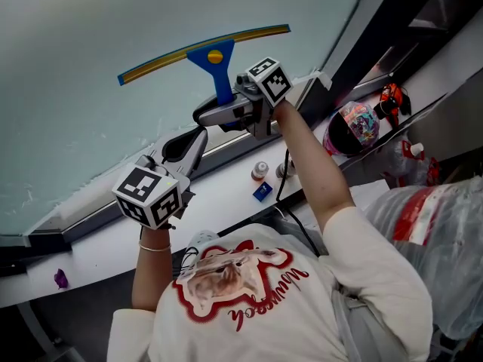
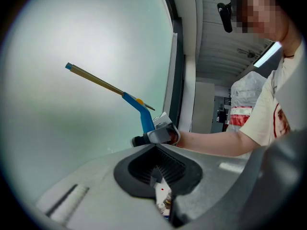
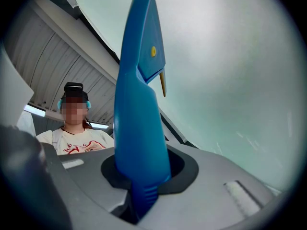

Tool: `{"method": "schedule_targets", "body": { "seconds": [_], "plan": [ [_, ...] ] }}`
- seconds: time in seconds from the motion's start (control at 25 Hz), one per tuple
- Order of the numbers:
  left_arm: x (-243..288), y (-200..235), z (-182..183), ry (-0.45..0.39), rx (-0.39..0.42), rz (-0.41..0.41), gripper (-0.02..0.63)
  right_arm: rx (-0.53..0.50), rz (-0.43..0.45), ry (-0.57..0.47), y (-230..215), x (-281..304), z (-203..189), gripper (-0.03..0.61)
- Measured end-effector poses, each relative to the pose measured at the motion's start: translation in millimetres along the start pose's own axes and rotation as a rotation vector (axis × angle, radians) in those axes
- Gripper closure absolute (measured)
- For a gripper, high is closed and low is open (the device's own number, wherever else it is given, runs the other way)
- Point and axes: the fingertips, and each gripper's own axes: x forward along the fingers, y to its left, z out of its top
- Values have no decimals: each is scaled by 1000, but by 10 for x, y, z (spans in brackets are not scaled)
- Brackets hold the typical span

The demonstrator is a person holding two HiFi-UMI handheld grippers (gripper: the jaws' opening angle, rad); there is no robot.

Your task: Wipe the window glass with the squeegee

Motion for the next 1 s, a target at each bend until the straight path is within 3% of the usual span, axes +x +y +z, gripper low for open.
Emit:
{"method": "schedule_targets", "body": {
  "seconds": [1.0],
  "plan": [
    [95,4,-686,102,-80,-26,607,166,17,-68,-354,-100,-636,492]
  ]
}}
